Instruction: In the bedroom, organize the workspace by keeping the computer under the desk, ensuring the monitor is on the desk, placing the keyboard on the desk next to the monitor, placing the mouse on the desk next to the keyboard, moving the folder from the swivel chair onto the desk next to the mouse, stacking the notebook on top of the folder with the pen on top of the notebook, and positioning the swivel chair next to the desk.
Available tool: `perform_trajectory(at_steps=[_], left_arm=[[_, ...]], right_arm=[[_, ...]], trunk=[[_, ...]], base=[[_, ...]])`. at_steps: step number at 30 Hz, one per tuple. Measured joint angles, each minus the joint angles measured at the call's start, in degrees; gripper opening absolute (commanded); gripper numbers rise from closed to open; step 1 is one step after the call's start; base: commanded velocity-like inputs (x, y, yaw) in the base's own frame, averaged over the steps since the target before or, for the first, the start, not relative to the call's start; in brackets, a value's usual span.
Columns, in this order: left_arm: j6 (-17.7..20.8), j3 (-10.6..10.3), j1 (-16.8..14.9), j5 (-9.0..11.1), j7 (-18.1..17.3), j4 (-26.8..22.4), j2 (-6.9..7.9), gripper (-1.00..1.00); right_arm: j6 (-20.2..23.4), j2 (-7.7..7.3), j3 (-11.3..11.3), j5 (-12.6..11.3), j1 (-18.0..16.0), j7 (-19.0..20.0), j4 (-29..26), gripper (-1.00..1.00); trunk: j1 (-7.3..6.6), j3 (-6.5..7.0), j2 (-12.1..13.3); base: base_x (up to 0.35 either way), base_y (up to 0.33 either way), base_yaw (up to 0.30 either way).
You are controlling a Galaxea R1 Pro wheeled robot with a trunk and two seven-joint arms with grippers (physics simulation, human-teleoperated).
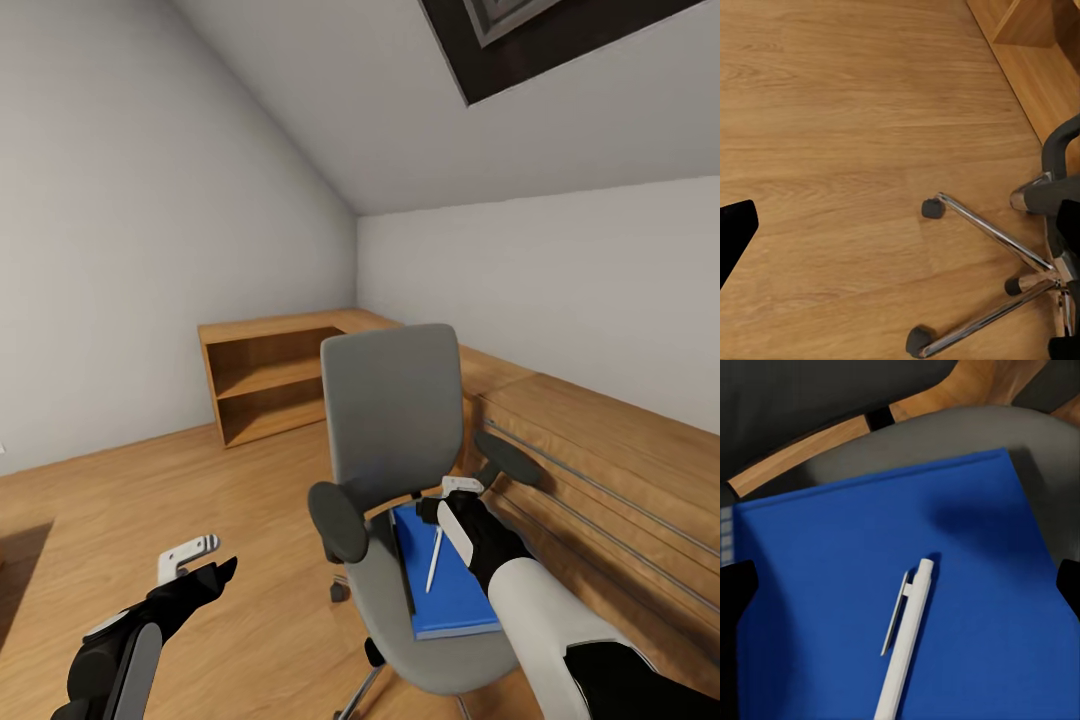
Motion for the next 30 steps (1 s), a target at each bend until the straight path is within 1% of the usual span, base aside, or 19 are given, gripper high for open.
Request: perform_trajectory(at_steps=[23,28,30], left_arm=[[0.0,0.0,0.0,0.1,0.1,-0.1,0.0,1.0],[0.0,0.0,0.0,0.1,0.1,-0.1,0.0,1.0],[0.0,0.0,0.0,0.1,0.1,-0.1,0.0,1.0]], right_arm=[[0.4,-0.03,-0.1,-0.5,0.0,0.0,0.3,1.0],[0.6,-0.01,-0.2,-0.5,0.0,0.0,0.3,1.0],[0.7,-0.03,-0.2,-0.5,0.0,0.0,0.4,1.0]], trunk=[[0.0,0.0,0.0],[1.1,-0.89,-2.0],[1.1,-0.9,-2.0]], base=[[0.004,0.0,0.0],[0.0,0.0,0.0],[0.0,0.0,0.0]])
